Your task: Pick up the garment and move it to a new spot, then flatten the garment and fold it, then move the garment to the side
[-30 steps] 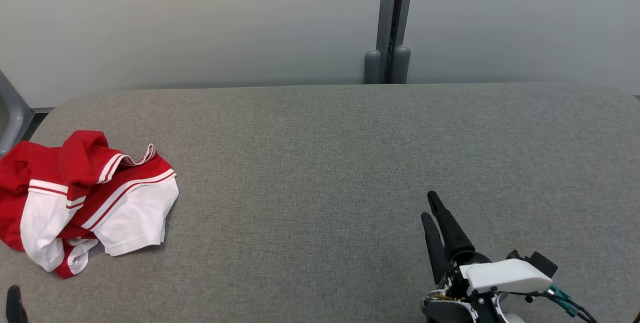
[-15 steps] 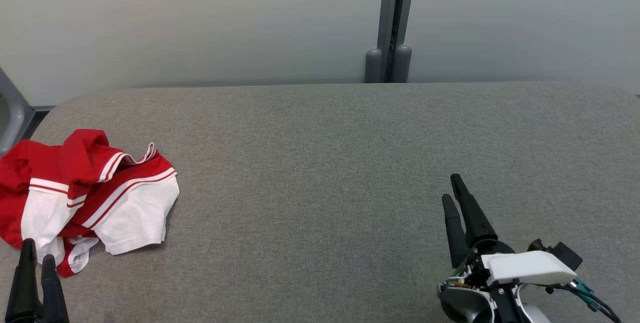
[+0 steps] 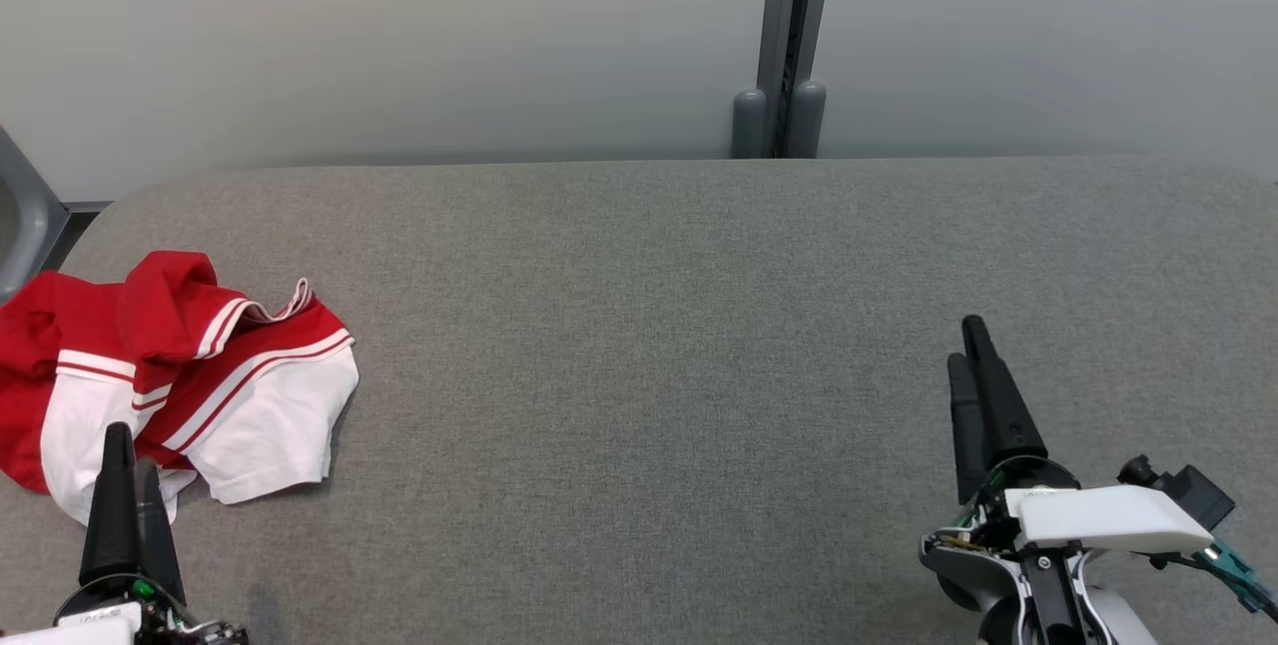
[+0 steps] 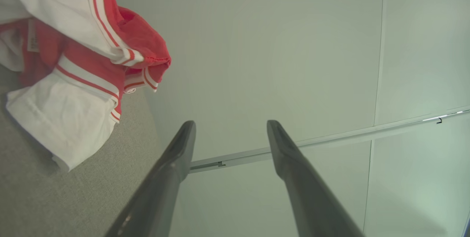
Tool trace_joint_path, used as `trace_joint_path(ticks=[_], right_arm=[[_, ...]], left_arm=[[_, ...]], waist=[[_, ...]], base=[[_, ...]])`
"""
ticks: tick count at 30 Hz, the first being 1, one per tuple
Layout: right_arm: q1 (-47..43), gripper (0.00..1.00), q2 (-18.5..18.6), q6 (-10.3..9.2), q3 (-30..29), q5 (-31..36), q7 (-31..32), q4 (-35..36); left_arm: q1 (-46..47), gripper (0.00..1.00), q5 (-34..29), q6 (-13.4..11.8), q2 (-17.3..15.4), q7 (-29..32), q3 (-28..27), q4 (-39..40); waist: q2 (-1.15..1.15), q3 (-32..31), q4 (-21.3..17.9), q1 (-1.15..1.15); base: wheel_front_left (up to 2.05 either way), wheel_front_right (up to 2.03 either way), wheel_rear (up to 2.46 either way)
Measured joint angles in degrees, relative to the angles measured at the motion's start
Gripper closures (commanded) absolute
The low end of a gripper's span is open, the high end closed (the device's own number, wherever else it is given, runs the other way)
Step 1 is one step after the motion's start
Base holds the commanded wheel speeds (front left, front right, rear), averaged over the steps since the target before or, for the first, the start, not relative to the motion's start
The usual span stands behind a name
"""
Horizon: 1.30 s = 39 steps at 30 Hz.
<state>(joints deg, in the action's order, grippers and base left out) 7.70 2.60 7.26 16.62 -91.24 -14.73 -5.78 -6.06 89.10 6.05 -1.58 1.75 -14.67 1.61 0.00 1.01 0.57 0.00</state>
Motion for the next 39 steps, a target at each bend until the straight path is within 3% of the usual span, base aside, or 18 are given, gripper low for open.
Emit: trace_joint_path(ticks=[10, 19, 28, 36, 39], right_arm=[[-0.01, 0.00, 0.00, 0.00, -3.53, 4.95, -0.01, 1.49], [-0.21, 0.00, 0.05, 0.00, -5.49, 13.84, -0.01, 1.53], [-1.46, 0.00, 0.32, 0.00, -7.51, 26.19, -0.01, 0.77], [-2.22, 0.00, 0.77, 0.04, -10.56, 43.66, -0.01, -1.14], [-2.27, 0.00, 0.79, 0.05, -11.36, 48.42, -0.01, -1.41]], left_arm=[[2.23, 0.00, -5.77, 0.20, -0.24, -2.99, 2.68, -1.33], [4.11, 0.00, -13.94, 0.45, -0.47, -5.38, 4.67, -2.69], [4.19, 0.00, -27.04, 0.54, -0.69, -7.71, 6.38, -4.16], [5.00, 0.00, -42.10, 0.68, -0.81, -9.84, 6.69, -5.70], [5.40, 0.00, -50.86, -0.53, -0.86, -10.45, 7.27, -5.26]], waist=[[0.00, 0.39, -0.05, 0.00], [0.00, 0.06, -0.18, 0.00], [0.00, -0.68, -0.42, 0.00], [0.00, -0.76, -0.72, 0.00], [0.00, -0.65, -0.90, 0.00]], base=[[0.00, 0.00, 0.00], [0.00, 0.00, 0.00], [0.00, 0.00, 0.00], [0.00, 0.00, 0.00], [0.00, 0.00, 0.00]])
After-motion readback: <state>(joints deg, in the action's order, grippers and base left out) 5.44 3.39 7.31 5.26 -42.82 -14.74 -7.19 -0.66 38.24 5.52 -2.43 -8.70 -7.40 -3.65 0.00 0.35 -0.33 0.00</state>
